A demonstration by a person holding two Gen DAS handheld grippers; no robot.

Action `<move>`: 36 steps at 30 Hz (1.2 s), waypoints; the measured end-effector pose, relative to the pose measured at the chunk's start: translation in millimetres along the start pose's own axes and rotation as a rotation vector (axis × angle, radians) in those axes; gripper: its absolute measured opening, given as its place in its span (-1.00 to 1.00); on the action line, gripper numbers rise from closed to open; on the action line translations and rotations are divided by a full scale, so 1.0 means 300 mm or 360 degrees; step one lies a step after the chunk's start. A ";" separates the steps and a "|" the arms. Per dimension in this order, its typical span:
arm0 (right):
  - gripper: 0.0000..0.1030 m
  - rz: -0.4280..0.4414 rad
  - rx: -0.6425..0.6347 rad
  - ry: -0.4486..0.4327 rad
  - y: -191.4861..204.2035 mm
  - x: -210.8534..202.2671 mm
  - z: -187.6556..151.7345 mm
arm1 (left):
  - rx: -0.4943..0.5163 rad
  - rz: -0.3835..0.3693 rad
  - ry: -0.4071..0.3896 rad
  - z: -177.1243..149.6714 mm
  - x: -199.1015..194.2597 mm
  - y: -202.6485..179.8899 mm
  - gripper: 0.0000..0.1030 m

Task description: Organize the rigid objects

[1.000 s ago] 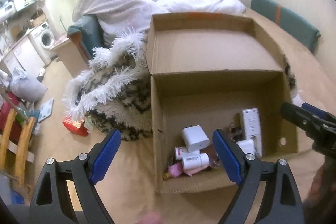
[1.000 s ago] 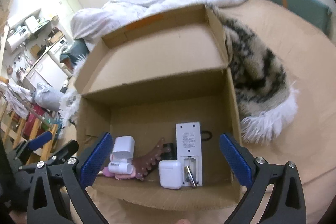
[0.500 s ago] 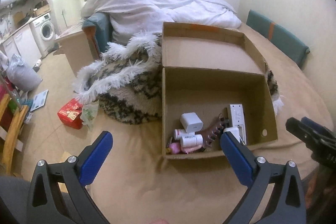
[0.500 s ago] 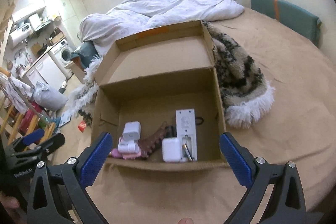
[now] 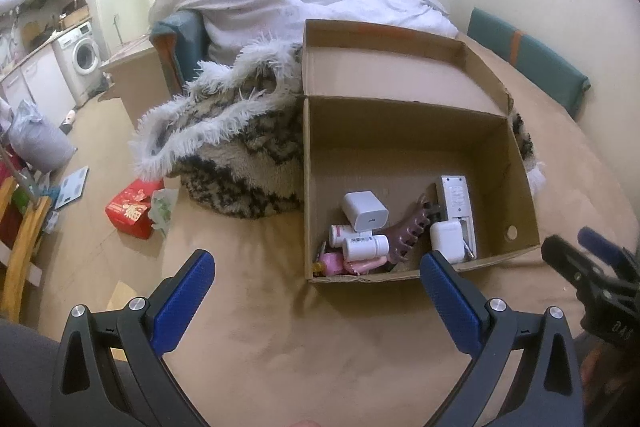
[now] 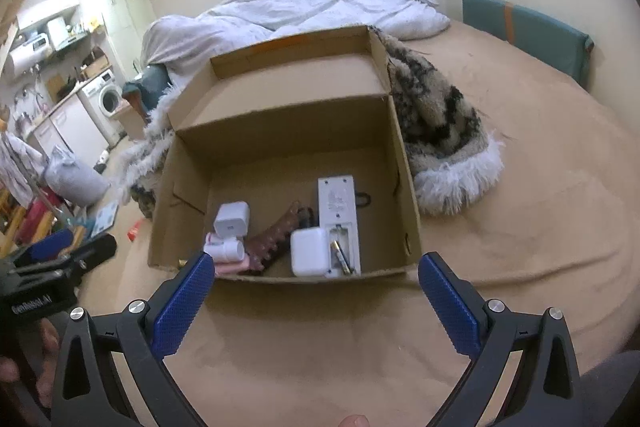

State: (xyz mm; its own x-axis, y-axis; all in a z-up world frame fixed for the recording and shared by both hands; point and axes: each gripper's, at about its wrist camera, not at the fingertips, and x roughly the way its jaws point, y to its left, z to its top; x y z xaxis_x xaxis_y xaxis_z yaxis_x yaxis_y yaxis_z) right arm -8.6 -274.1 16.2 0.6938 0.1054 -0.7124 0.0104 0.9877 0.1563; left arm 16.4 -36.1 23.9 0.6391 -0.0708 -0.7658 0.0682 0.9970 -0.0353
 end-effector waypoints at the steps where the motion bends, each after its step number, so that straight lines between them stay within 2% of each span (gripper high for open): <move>1: 1.00 -0.0007 -0.0005 0.0001 0.002 0.004 0.001 | 0.0000 -0.0001 -0.0005 -0.001 -0.003 0.001 0.99; 36: 1.00 -0.0019 -0.0022 0.0013 0.004 0.013 0.000 | -0.0008 -0.0011 0.0009 -0.022 -0.019 0.016 0.99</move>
State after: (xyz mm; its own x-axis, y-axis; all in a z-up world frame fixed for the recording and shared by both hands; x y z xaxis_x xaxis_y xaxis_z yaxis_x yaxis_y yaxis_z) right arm -5.9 -272.6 13.7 0.6877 0.0947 -0.7198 0.0083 0.9904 0.1382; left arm 8.2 -30.6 23.8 0.6345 -0.0778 -0.7690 0.0690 0.9966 -0.0439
